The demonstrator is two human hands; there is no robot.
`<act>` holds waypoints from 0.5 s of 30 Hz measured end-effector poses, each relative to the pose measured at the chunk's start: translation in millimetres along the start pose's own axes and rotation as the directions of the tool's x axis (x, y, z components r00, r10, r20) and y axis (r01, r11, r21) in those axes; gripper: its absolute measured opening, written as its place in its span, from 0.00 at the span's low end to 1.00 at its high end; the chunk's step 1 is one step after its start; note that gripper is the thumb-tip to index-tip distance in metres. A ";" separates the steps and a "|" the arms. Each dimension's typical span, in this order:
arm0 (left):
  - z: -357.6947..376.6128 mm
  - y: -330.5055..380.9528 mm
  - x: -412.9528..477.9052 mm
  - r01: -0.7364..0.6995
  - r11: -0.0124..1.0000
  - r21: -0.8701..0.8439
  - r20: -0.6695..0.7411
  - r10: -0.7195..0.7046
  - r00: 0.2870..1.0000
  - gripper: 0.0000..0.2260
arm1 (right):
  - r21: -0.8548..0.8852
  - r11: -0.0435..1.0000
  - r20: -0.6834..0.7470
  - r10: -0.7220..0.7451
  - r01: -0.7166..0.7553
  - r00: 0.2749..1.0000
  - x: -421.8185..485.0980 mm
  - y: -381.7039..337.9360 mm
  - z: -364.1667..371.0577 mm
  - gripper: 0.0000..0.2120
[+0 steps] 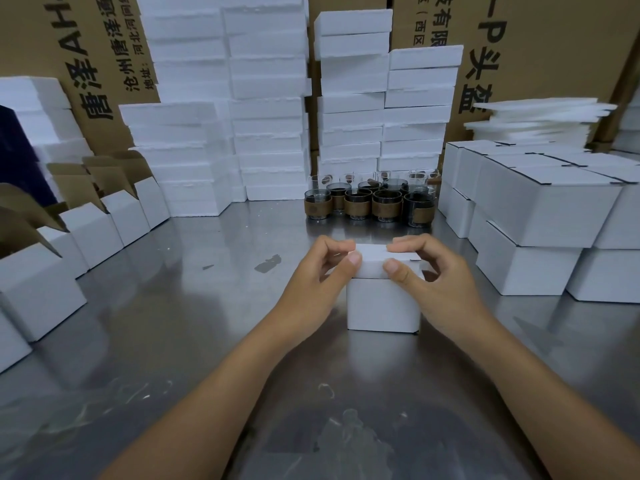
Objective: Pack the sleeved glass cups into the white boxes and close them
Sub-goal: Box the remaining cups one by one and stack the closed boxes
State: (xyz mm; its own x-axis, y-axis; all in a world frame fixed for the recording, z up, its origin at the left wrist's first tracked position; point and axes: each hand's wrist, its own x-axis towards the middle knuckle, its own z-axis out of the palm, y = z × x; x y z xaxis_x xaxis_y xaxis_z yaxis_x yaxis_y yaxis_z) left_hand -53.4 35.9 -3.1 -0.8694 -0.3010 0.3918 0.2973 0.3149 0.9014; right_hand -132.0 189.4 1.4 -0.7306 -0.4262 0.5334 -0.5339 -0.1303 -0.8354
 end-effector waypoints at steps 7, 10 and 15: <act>-0.4 4.5 -2.3 -0.012 1.000 -0.024 0.008 0.012 1.000 0.12 | -0.082 0.995 -0.032 -0.055 0.052 0.998 -0.9 2.4 -1.0 0.14; 0.1 5.6 -3.3 -0.030 0.999 -0.020 0.008 0.030 1.000 0.12 | -0.097 0.993 -0.039 -0.071 0.067 0.997 -1.3 2.3 -1.2 0.15; 0.4 6.3 -3.4 -0.035 0.999 -0.025 0.024 0.035 0.999 0.12 | -0.120 0.988 -0.042 -0.098 0.093 0.994 -1.8 2.9 -0.9 0.15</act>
State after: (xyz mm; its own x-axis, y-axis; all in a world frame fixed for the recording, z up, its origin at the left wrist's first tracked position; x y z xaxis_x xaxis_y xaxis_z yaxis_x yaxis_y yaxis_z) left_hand -48.8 39.3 1.2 -0.8675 -0.2680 0.4191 0.3373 0.3024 0.8915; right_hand -132.6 190.5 -1.9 -0.6917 -0.3734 0.6182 -0.6468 -0.0607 -0.7603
